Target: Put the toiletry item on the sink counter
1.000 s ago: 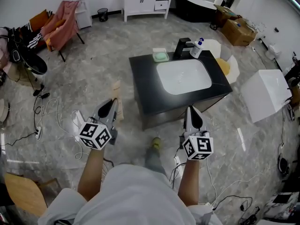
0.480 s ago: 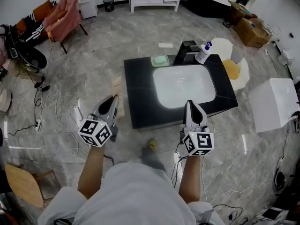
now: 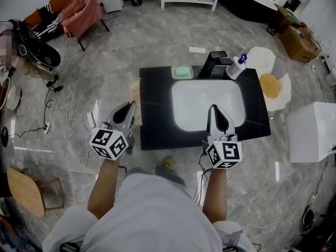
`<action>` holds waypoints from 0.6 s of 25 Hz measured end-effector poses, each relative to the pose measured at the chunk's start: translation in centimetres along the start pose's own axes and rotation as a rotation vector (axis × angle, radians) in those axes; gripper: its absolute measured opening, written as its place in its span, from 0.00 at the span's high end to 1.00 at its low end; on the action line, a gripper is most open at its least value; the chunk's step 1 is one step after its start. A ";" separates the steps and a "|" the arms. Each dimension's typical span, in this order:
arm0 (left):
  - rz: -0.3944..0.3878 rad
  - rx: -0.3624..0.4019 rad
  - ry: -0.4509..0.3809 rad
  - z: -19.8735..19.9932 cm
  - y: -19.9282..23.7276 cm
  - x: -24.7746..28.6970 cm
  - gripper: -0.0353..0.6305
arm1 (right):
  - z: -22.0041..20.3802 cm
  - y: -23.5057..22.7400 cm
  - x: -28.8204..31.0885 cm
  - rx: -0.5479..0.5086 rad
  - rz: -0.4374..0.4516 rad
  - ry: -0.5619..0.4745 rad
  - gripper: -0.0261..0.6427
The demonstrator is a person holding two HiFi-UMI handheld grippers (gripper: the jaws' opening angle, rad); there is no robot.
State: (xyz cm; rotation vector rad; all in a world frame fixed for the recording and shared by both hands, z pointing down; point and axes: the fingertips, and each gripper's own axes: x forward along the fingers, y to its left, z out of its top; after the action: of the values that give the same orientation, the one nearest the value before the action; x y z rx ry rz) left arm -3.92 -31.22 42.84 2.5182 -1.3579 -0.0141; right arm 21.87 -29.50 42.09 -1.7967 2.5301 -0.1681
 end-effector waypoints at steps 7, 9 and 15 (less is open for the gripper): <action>0.006 0.004 0.007 0.1 -0.5 2.2 0.94 | 0.1 -1.1 1.3 0.015 0.026 -0.006 0.96; -0.001 -0.003 0.009 -0.1 -0.6 2.6 0.94 | 0.1 -1.4 1.5 0.014 0.023 -0.009 0.96; -0.030 -0.033 0.017 -0.4 -0.6 4.0 0.94 | 0.6 -1.8 1.9 0.002 0.004 -0.010 0.96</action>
State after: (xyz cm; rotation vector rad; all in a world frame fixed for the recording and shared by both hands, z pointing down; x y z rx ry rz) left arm -1.11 -34.07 43.54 2.5055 -1.3023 -0.0208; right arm 23.00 -31.93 41.76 -1.7874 2.5251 -0.1606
